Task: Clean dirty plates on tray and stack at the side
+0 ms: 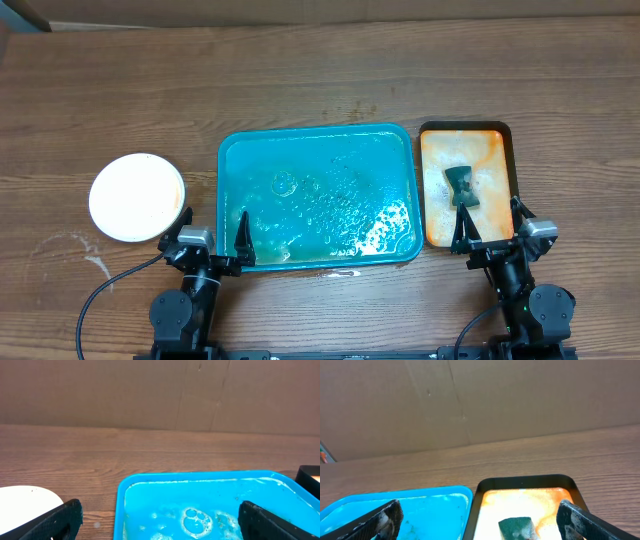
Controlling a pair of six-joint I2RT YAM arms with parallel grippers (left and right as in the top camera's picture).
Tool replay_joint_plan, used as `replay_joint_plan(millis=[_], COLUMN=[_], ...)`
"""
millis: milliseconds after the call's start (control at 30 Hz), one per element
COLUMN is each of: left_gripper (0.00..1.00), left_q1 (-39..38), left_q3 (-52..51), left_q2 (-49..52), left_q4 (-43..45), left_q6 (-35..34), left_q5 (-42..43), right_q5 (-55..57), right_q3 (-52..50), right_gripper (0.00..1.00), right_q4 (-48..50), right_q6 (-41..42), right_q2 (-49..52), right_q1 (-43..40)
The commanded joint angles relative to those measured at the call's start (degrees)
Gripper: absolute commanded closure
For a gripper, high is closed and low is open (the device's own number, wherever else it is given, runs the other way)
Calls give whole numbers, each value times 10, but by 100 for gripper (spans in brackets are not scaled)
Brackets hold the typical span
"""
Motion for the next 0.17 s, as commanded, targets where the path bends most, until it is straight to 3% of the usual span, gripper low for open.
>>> replay_joint_plan(millis=[0, 133], left_gripper=[0, 0], left_q1=[-4, -4], left_q3=[-2, -2], left_q2=[-5, -5], left_q4=[-2, -2], left_q6=[8, 8], left_q5=[-6, -6], right_q5=[3, 3], right_q3=[-6, -6], right_gripper=[0, 0], right_q4=[3, 3], right_q6=[-1, -1], right_q2=[-6, -6], right_q1=[3, 3])
